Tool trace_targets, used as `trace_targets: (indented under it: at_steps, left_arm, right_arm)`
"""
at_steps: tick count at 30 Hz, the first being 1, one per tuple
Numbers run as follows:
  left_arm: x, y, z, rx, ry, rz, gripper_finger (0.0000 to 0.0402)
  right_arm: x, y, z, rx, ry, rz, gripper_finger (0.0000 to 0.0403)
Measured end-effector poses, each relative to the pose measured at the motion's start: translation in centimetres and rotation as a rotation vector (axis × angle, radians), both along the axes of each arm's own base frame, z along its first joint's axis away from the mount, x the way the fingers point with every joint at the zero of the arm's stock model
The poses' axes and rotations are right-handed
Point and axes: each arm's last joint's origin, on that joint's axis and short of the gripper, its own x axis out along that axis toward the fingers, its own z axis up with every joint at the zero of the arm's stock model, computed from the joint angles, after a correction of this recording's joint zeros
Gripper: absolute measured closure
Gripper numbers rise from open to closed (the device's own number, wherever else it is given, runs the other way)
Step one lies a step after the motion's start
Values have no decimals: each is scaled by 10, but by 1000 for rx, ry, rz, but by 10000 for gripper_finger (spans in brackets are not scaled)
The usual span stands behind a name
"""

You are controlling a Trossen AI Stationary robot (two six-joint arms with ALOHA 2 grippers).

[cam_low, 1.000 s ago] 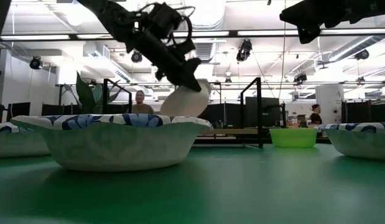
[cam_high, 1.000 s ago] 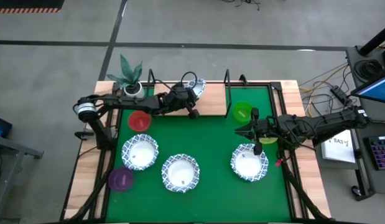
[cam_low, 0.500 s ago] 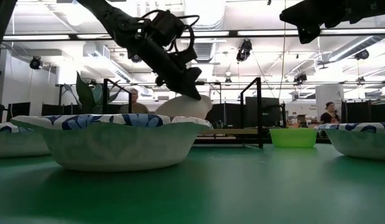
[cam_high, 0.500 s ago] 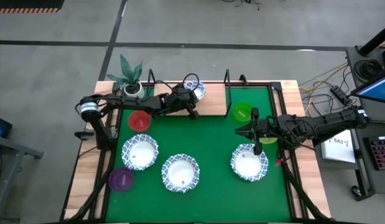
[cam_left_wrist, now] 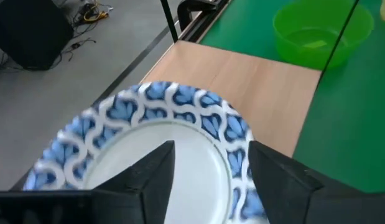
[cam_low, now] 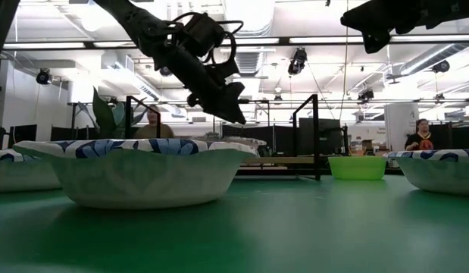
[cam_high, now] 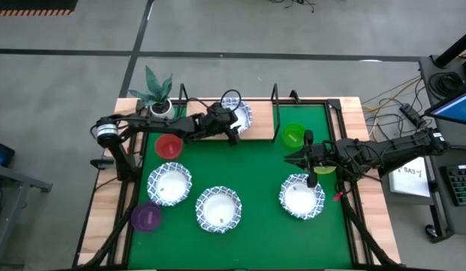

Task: Place and stack bowls onto a shelf
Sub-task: Put the white patterned bowl on the shelf

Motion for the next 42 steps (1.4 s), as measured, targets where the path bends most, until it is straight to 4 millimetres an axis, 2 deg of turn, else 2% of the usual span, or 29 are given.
trace_targets:
  at_steps: [7,16,31,42]
  left_arm:
    - [0,0,1,-24,-18,4,205]
    - [-8,16,-3,-25,13,111,239]
    - [-32,15,-22,-24,299,321,276]
    - [-44,13,-18,-42,445,449,277]
  right_arm:
    - [0,0,0,0,0,0,369]
    - [0,0,0,-1,0,0,369]
    - [0,0,0,-8,0,1,369]
    - [0,0,0,-8,0,1,369]
